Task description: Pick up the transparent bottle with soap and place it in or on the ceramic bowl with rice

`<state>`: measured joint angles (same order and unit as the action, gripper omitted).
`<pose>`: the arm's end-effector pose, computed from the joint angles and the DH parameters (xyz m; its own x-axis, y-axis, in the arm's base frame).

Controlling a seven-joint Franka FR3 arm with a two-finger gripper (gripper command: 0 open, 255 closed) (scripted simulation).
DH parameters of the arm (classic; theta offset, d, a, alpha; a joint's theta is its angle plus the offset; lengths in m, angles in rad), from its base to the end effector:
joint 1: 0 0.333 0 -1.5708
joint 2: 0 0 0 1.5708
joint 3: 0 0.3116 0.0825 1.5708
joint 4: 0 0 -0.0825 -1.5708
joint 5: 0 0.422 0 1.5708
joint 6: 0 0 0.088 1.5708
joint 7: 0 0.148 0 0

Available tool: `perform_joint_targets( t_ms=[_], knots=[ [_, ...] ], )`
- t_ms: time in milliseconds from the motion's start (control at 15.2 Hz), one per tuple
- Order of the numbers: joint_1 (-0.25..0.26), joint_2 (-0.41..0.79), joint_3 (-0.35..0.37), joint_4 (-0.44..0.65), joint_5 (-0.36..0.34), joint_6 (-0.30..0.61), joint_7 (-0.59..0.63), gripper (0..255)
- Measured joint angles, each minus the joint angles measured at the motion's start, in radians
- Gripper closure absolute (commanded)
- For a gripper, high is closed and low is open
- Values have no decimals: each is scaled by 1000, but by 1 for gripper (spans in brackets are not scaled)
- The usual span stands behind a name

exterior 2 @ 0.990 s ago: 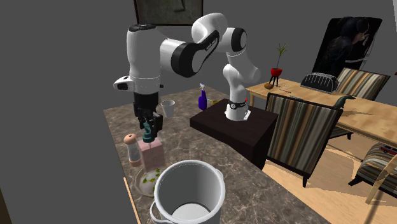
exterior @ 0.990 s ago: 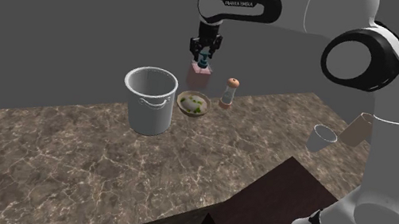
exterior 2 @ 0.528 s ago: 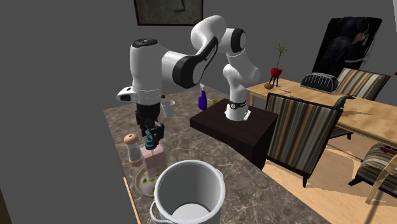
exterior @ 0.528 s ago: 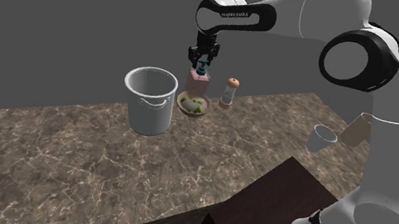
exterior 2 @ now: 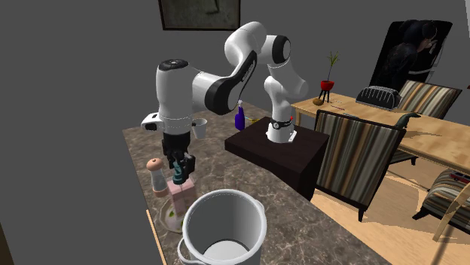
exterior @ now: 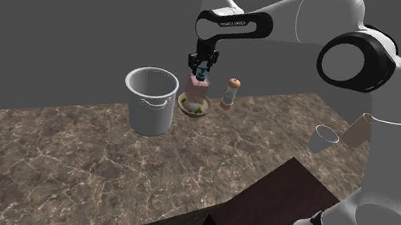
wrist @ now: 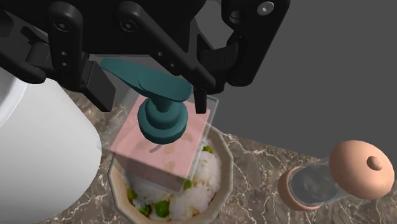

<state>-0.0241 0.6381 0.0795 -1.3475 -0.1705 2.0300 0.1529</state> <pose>0.7664 0.0163 0.2973 0.9975 -0.0390 0.0596 -0.0449 -0.9939 0.1007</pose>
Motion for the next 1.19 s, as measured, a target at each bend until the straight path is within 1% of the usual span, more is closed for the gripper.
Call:
perform_joint_targets(
  t_ms=[264, 330, 726, 858, 990, 1188],
  knots=[
    [0, 1, 0, 0, 0, 1, 0, 255],
    [0, 1, 0, 0, 0, 1, 0, 0],
    [0, 1, 0, 0, 0, 2, 0, 0],
    [3, -12, 2, 15, 2, -26, 1, 0],
    [3, -33, 3, 47, 5, -77, -7, 0],
    [7, -38, 5, 61, 6, -97, -5, 0]
  ],
)
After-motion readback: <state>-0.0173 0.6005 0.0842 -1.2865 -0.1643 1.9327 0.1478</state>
